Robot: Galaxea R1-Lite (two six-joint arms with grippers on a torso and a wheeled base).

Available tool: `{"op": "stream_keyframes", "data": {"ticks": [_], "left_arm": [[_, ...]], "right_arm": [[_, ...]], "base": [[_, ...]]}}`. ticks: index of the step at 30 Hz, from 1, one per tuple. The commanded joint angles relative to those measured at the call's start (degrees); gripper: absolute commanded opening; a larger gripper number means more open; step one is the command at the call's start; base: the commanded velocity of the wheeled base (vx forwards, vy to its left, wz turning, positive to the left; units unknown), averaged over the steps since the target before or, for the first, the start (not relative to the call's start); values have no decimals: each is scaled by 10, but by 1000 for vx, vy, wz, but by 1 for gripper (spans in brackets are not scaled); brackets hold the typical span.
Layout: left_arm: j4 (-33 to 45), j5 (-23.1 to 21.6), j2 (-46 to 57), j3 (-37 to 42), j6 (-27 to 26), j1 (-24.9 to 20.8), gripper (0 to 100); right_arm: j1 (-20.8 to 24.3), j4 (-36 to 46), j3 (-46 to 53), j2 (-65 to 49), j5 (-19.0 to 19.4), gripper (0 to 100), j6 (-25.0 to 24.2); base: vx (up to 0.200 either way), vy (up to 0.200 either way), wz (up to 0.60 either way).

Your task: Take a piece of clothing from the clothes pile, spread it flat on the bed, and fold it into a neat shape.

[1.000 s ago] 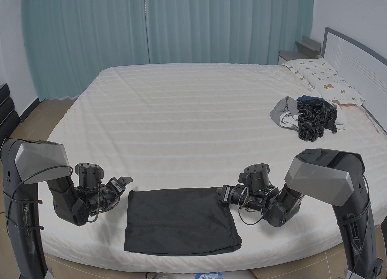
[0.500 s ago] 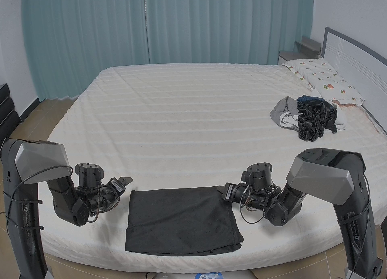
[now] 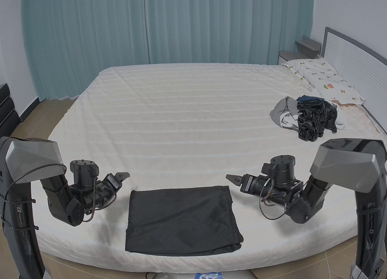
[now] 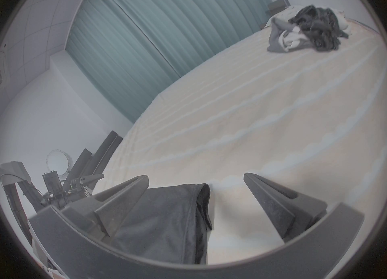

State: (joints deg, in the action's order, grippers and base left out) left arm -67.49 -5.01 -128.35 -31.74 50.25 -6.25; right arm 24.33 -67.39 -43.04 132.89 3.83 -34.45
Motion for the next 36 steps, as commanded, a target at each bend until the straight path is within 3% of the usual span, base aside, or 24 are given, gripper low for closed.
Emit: {"op": "stream_keyframes", "data": {"ticks": [1, 4, 7, 12, 13, 14, 17, 19, 20, 23, 26, 27, 32, 33, 34, 36], "left_arm": [[-46, 1, 188, 92, -93, 13, 100], [-48, -3, 277, 144, -154, 25, 100], [-41, -5, 364, 172, -163, 26, 100], [19, -6, 522, 197, -195, 23, 100], [19, -6, 522, 197, -195, 23, 100], [59, -23, 588, 209, -218, 20, 100], [123, -80, 681, 223, -227, 19, 100], [205, -102, 761, 223, -228, 22, 100], [210, -103, 767, 223, -228, 21, 100], [357, -108, 906, 216, -241, 17, 100], [393, -108, 941, 215, -253, 17, 100], [456, -109, 1002, 213, -283, 17, 100], [527, -109, 1086, 213, -314, 18, 100], [527, -109, 1086, 213, -314, 18, 100], [541, -104, 1105, 214, -326, 20, 100], [557, -102, 1123, 218, -332, 21, 100]], "right_arm": [[-36, -42, 183, -259, -12, 100, 9], [-44, -32, 239, -381, -17, 100, 22], [-49, -20, 289, -480, -17, 100, 63], [-61, 52, 343, -659, -20, 100, 172], [-61, 52, 343, -659, -20, 100, 172], [-74, 103, 355, -728, -21, 100, 206], [-95, 175, 371, -820, -21, 100, 237], [-112, 243, 378, -901, -21, 100, 256], [-113, 249, 378, -906, -21, 100, 257], [-145, 392, 373, -1041, -20, 100, 272], [-157, 437, 372, -1078, -15, 100, 277], [-180, 529, 359, -1149, -13, 100, 296], [-179, 713, 296, -1256, -14, 100, 315], [-179, 713, 296, -1256, -14, 100, 315], [-183, 783, 276, -1271, -21, 100, 311], [-185, 814, 266, -1271, -39, 100, 299]], "base": [[0, 0, 0], [0, 0, 0], [0, 0, 0], [0, 0, 0], [0, 0, 0], [0, 0, 0], [0, 0, 0], [0, 0, 0], [0, 0, 0], [0, 0, 0], [0, 0, 0], [0, 0, 0], [0, 0, 0], [0, 0, 0], [0, 0, 0], [0, 0, 0]]}}
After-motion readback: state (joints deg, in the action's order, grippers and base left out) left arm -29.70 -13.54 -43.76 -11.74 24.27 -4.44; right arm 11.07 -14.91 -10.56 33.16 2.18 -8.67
